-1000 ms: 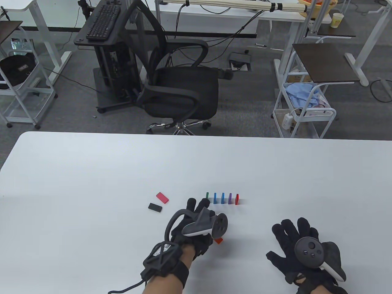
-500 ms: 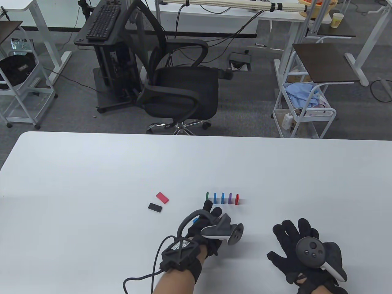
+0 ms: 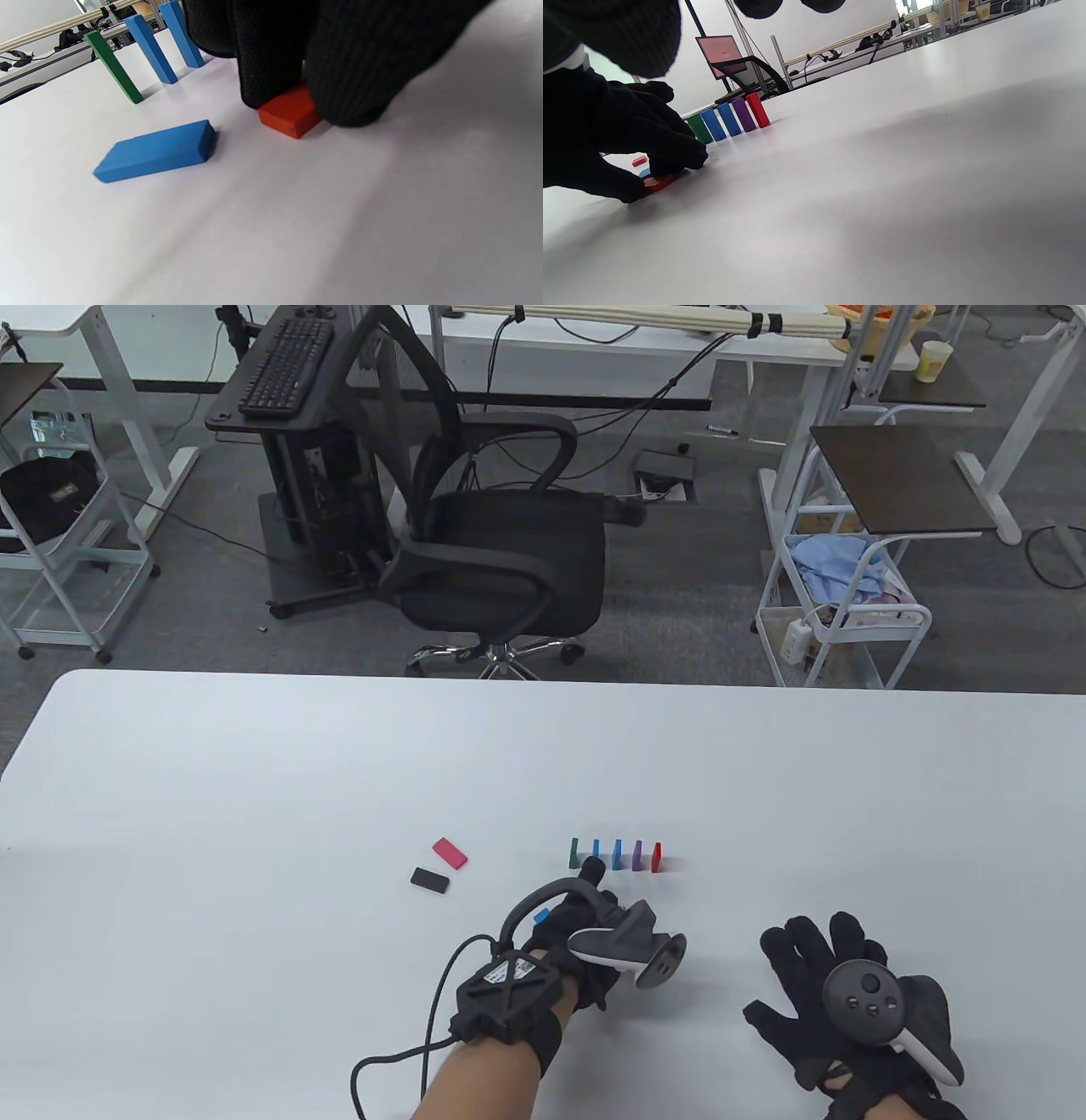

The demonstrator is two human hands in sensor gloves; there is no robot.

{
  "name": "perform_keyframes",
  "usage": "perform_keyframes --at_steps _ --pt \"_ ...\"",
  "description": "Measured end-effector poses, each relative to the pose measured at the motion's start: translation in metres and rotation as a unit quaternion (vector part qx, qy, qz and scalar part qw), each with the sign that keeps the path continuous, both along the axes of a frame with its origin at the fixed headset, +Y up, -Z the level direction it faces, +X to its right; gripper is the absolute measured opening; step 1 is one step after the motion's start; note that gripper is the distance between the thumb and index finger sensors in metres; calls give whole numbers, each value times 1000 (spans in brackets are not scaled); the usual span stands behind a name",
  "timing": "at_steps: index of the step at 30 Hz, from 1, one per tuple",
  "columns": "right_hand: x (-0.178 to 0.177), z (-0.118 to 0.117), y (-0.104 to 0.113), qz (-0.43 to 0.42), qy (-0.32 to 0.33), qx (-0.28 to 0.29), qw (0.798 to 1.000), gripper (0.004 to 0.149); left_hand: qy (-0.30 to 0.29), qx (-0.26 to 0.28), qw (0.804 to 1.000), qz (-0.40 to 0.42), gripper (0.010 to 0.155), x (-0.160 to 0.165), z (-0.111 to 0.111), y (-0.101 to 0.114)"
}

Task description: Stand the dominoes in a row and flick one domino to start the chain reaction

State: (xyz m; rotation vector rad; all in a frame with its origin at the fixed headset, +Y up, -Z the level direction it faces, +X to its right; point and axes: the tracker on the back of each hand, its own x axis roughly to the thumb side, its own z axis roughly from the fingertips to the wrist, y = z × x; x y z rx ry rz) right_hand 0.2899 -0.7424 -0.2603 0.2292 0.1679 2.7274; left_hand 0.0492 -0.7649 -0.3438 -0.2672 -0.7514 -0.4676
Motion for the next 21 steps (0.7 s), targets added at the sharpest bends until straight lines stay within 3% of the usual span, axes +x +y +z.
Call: perform_keyframes --at_steps 11,17,21 --pt "1 0 1 -3 -2 -2 1000 76 -4 3 999 33 76 -6 1 0" --pt "2 0 0 -3 0 -4 1000 75 25 10 996 88 72 -25 0 24" --pt "4 1 1 -5 -2 -5 1000 75 46 20 991 125 60 -42 -1 44"
